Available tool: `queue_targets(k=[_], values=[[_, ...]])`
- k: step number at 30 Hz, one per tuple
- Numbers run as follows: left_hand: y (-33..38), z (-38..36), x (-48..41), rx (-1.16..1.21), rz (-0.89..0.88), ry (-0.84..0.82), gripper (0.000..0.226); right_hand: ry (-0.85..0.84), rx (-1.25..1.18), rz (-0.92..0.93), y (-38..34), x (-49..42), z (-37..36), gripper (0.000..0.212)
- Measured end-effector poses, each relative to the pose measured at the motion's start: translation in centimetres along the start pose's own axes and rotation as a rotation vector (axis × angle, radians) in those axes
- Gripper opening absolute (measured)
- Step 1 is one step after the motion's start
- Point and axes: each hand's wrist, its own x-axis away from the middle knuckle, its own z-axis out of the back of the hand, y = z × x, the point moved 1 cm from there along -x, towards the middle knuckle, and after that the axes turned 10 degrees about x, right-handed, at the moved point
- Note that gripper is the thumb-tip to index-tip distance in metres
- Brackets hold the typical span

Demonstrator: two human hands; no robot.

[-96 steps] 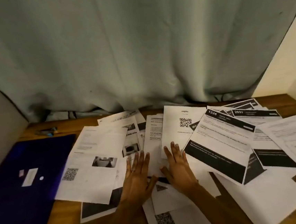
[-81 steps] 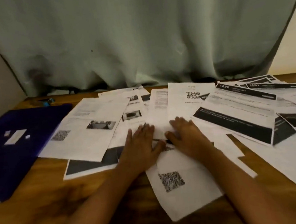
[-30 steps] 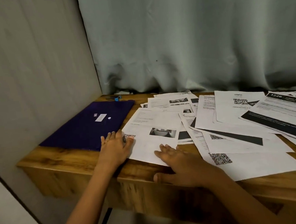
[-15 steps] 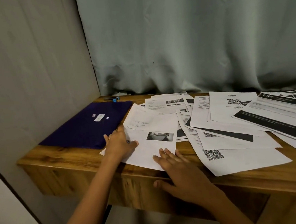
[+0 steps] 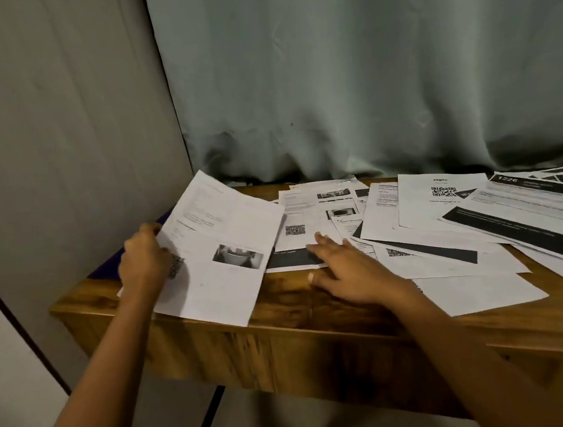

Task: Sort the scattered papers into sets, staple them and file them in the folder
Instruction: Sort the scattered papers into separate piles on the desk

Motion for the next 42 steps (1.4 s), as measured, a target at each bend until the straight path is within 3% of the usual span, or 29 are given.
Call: queue_targets(k=[4,11,15,18,21,26,28,31,35,38,42], values=[[-2.3,0.3,-1.9,-0.07,0.057,-0.036,0.039,-0.103,0.121,-0.03,1.2,-3.4,-0.1,0.07],[-4.5,0.4,-5.0,-0.224,0.096,-0.088,0.041,-0.192,0.114,-0.059,0.6,-6.3,-2.0,0.063],[-4.2,-0.7,-5.1,-0.298,-0.128,-0.013,0.042,-0.199,0.105,-0.072,0.4,-6.5,-3.2,0.058],[-2.9,-2.9,-3.4,-0.175,-0.171,-0.254,0.05,-0.163,0.124,-0.072,0.3,-6.2,-3.4,0.056],[-2.5,-4.5,-2.4,-0.299,-0.077,-0.498,0.067,-0.133,0.137,-0.07,-0.3,-6.0,-3.1,0.051],[-5.1,-4.9,-3.7,-0.419,-0.04,-0.607,0.094,-0.075,0.185,-0.036,-1.5,-5.3,-2.0,0.037],[-5.8,-4.9,-3.9,-0.425,-0.019,-0.623,0.089,-0.056,0.231,-0.002,-2.3,-4.7,-1.5,0.034],[-6.0,-4.6,-3.9,-0.402,-0.015,-0.606,0.078,-0.023,0.272,0.041,-3.7,-3.8,-0.9,0.033],[-4.7,-3.6,-3.1,-0.402,-0.04,-0.523,0.087,-0.066,0.207,0.099,-5.6,-2.6,-0.7,0.034],[-2.0,-3.2,-0.6,-0.166,-0.192,-0.427,0.094,-0.044,-0.016,0.096,-5.3,-1.6,-0.4,0.043],[2.4,-4.2,3.7,0.037,-0.362,-0.551,0.08,-0.073,0.074,-0.004,-2.3,-0.9,-0.9,0.058]])
